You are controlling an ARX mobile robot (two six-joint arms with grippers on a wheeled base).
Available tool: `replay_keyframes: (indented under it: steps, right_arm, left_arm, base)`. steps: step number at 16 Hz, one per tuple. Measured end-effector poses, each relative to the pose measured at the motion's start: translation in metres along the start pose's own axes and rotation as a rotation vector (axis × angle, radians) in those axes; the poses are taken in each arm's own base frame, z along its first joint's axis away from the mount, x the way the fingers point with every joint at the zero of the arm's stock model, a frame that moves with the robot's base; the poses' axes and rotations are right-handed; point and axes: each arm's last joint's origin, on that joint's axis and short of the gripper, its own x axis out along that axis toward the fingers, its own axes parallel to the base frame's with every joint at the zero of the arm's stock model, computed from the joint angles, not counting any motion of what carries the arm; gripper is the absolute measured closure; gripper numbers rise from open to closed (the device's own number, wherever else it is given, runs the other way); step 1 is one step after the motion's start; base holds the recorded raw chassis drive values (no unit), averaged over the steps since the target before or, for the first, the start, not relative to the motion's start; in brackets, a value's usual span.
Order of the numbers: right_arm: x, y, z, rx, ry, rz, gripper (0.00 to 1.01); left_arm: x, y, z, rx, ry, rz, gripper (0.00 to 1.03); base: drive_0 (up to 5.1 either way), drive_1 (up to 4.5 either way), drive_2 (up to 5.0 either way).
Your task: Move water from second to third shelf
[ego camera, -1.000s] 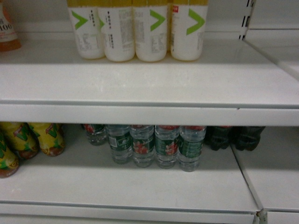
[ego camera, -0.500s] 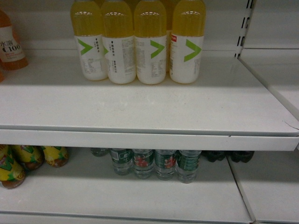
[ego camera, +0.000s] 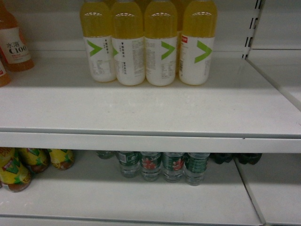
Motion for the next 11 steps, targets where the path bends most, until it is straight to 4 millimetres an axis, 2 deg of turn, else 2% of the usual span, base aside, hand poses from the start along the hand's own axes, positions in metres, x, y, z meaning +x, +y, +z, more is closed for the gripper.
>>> replay_keyframes:
  steps: [11]
  right_arm:
    - [0.0001,0.0001,-0.0001,0.000,0.002,0.005,0.64]
  left_arm:
    - [0.0000,0.0000,0.0000,0.000,0.000,0.001,0.05]
  base:
    - [-4.8,2.39,2.4]
